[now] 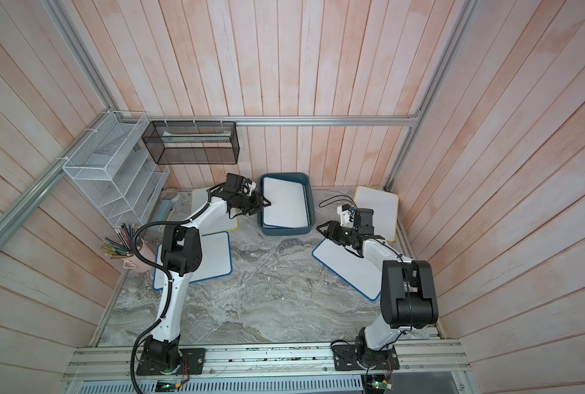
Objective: Put the whiteboard into the storage box
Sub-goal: Place the whiteboard in the storage box.
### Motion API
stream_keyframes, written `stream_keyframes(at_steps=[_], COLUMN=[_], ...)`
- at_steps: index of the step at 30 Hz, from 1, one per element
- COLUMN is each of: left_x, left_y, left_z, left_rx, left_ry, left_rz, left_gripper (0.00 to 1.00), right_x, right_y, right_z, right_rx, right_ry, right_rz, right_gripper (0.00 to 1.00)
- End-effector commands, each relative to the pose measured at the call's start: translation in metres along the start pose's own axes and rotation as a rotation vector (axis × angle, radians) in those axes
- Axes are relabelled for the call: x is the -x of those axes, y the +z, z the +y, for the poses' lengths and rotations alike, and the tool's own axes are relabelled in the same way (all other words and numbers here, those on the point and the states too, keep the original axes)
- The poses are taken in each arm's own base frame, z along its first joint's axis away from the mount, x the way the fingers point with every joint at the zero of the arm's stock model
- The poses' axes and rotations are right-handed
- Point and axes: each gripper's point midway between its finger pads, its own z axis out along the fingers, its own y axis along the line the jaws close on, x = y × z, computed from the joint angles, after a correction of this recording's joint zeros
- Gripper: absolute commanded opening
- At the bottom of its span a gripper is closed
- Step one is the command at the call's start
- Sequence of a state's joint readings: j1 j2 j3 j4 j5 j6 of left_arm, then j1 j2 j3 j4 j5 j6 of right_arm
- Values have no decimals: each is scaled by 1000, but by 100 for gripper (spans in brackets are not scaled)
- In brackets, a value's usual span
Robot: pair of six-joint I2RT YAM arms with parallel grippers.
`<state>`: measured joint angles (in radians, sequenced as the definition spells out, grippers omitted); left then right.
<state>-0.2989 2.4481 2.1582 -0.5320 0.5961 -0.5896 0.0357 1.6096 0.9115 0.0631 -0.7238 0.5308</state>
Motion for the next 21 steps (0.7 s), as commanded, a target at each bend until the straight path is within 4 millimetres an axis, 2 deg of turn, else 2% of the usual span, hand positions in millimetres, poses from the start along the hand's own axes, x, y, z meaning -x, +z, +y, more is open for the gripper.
stream_keyframes(at_steps=[1,15,21], left_x=[18,21,15], left_y=[-30,-58,-69], left_z=[-25,-40,-33], left_rx=[24,45,46], left_ry=[88,143,139], left_rz=[-70,-123,-160], left_gripper=[52,53,53], right_x=[0,-2,-14], right_y=[-4,0,16], right_z=[4,7,3], right_rx=[15,27,10], right_ry=[-8,-1,-2], right_rz=[-5,0,47], right_gripper=[48,48,48])
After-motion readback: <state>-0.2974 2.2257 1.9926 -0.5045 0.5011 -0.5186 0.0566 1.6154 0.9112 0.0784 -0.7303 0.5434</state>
